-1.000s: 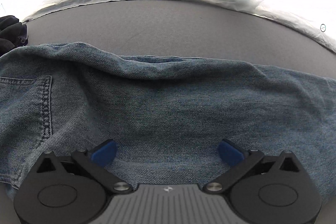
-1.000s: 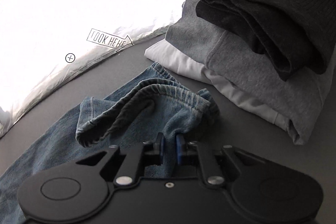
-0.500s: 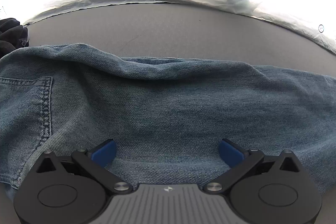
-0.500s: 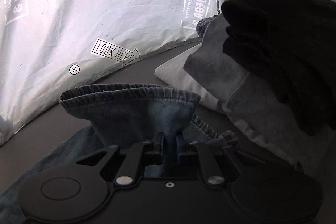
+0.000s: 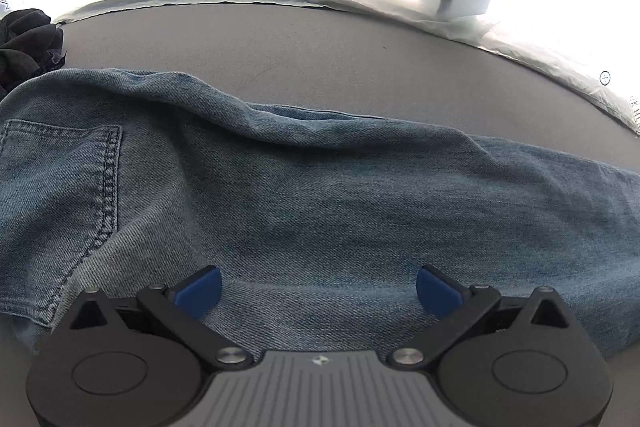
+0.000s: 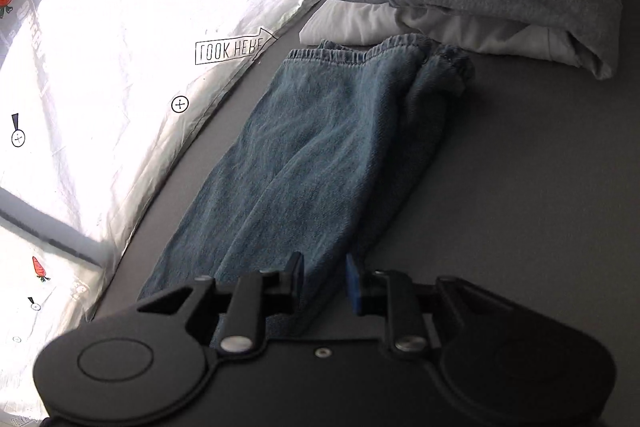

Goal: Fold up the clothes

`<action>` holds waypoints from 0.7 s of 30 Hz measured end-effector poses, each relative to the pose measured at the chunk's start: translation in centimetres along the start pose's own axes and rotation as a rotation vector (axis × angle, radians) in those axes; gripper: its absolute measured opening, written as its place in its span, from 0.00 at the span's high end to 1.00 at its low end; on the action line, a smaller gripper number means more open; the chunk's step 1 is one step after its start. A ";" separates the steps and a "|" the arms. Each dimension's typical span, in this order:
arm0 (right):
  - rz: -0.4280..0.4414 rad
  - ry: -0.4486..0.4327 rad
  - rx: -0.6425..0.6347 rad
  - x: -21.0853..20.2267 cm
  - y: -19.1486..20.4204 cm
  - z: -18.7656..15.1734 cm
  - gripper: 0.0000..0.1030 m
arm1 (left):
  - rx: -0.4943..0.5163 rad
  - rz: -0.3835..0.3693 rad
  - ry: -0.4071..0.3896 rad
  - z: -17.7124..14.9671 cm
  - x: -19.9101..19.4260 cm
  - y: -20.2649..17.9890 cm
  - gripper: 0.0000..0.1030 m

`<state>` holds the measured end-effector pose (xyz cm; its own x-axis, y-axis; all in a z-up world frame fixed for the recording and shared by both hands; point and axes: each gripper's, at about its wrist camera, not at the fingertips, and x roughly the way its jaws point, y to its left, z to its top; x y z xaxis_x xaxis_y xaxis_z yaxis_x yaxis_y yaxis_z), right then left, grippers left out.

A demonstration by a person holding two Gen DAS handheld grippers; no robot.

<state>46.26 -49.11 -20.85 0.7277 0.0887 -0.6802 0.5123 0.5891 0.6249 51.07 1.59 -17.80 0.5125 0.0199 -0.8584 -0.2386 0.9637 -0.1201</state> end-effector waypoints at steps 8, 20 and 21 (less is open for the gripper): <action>0.181 0.120 0.220 1.0 -0.9 -4.4 0.76 | -0.259 -0.164 -0.013 -4.3 -5.0 4.1 0.10; 0.334 0.170 0.375 2.6 -0.9 -6.6 0.76 | -0.599 -0.436 0.117 -8.9 -3.4 6.9 0.33; 0.351 0.166 0.370 2.6 -0.7 -6.4 0.78 | -0.616 -0.459 0.109 -8.7 -3.2 6.8 0.35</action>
<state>44.86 -44.10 -25.46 0.8179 0.3729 -0.4383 0.3991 0.1812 0.8988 40.57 5.79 -20.20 0.5945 -0.4022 -0.6963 -0.4539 0.5469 -0.7035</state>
